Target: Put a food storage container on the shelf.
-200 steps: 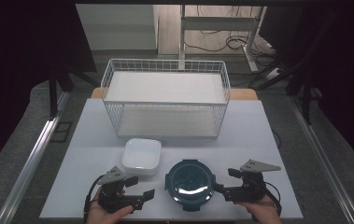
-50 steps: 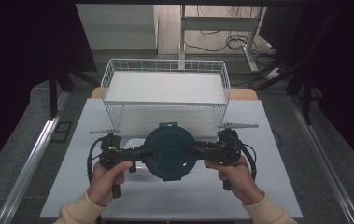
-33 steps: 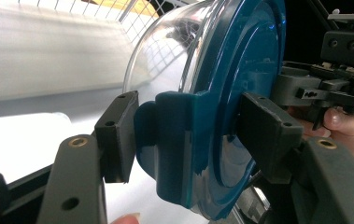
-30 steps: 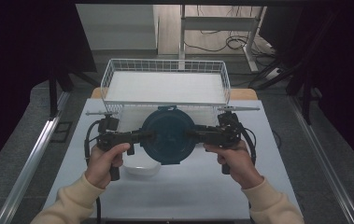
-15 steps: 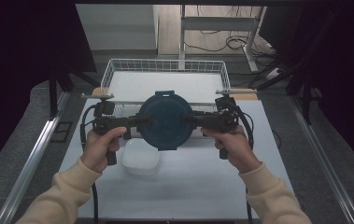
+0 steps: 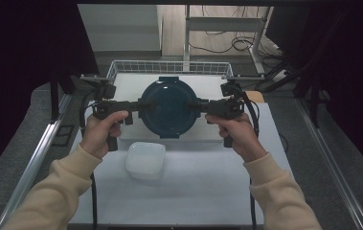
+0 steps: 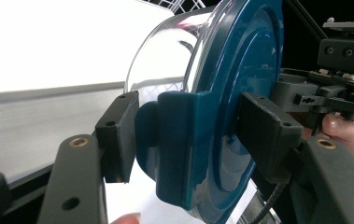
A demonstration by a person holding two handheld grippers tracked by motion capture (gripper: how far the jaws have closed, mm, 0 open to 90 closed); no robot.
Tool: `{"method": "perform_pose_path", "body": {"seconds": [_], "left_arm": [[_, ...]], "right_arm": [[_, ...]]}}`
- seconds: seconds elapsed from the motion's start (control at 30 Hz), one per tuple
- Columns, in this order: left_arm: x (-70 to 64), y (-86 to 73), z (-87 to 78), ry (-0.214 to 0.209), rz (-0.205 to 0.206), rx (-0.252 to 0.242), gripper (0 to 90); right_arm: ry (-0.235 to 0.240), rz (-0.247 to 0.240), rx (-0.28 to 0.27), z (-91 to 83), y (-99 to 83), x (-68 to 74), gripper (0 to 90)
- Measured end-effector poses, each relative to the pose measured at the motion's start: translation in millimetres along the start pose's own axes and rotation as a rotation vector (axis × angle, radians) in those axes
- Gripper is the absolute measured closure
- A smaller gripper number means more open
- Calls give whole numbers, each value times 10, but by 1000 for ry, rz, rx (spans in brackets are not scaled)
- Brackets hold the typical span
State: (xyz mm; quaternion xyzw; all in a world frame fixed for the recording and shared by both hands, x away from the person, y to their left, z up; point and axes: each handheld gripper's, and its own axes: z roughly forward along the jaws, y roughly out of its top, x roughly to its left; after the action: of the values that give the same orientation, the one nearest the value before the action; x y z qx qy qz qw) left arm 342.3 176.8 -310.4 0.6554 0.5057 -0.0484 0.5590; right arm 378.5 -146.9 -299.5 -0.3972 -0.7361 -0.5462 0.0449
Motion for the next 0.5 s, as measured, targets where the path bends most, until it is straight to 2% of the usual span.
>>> {"method": "perform_pose_path", "body": {"seconds": [0.03, 0.4, 0.5], "left_arm": [[0, 0, 0, 0, 0, 0, 406], [38, 386, 6, 9, 29, -14, 410], [75, 445, 15, 4, 19, -18, 410]], "right_arm": [[1, -1, 1, 6, 24, -8, 415], [16, 17, -12, 86, 312, -91, 418], [12, 14, -11, 113, 383, -98, 418]]}}
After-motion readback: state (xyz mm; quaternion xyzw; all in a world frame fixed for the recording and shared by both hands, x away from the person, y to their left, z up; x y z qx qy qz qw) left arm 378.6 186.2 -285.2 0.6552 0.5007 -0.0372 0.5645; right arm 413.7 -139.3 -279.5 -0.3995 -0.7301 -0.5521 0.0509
